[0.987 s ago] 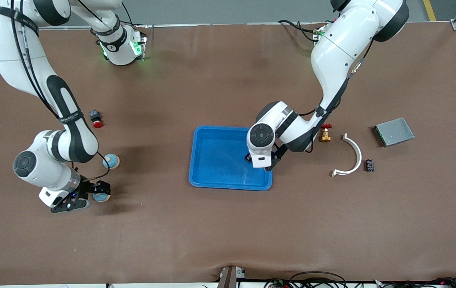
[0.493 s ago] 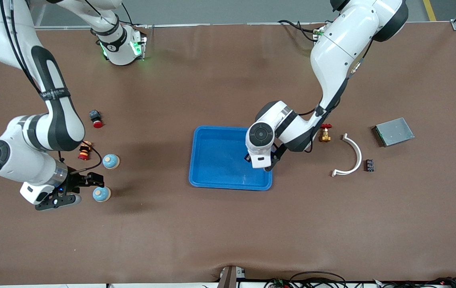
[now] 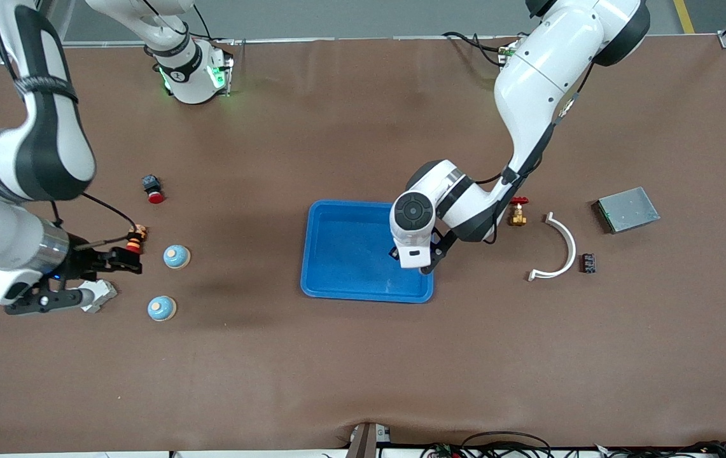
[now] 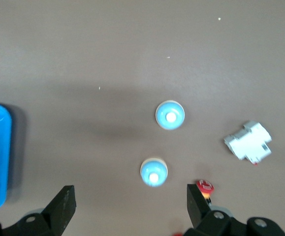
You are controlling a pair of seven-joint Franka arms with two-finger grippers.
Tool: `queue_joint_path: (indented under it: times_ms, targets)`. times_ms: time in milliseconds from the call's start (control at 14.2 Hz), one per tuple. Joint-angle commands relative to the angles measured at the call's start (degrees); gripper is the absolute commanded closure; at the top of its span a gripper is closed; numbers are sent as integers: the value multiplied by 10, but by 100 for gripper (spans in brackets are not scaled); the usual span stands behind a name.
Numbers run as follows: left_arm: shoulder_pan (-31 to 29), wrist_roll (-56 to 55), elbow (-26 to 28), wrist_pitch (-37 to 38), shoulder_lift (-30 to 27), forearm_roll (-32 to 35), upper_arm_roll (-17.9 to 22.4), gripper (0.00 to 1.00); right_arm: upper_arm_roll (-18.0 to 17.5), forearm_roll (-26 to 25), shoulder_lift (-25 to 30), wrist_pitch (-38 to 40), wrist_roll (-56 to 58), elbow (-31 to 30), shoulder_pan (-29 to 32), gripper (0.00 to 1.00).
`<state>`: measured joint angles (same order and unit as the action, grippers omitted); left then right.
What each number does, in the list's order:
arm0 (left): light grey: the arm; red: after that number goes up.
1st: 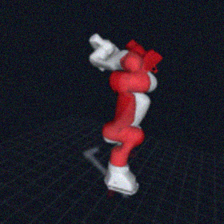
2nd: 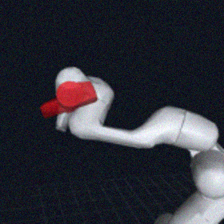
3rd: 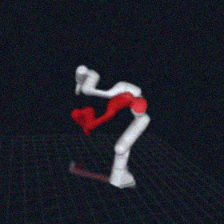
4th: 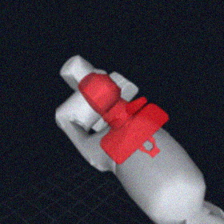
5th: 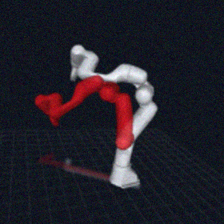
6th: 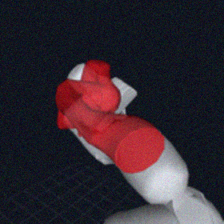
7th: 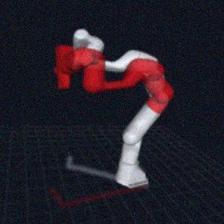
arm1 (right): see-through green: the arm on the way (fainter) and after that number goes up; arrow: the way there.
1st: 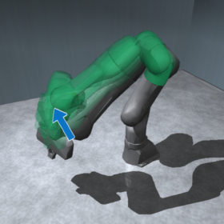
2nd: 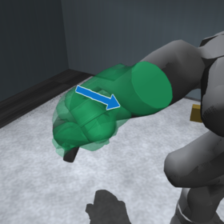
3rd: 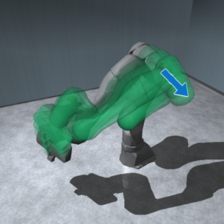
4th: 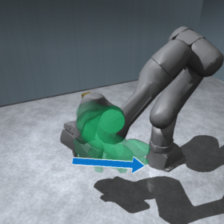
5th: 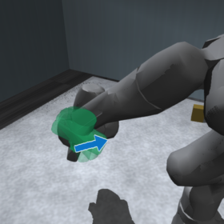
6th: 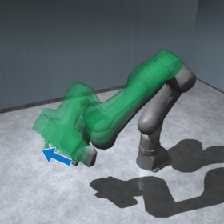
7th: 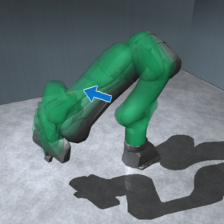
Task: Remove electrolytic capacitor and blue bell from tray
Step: 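Carry the capacitor with the left gripper toward the white arc piece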
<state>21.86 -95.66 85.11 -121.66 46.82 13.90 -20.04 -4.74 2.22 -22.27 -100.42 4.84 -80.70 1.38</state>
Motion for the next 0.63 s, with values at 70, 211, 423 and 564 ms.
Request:
queue_joint_path:
  times_ms: [70,211,423,564]
  targets:
    - [-5,34,-13,27,-39,14,2,100,0,-8,14,63,-19,48,4,0]
    - [-18,76,-14,48,-59,8,2,100,0,-8,36,69,-56,47,9,0]
    - [-48,140,-13,67,-79,5,-5,100,2,-5,57,105,-76,49,22,0]
    - [-62,218,-13,93,-90,1,-5,100,-6,-5,72,109,-75,57,35,0]
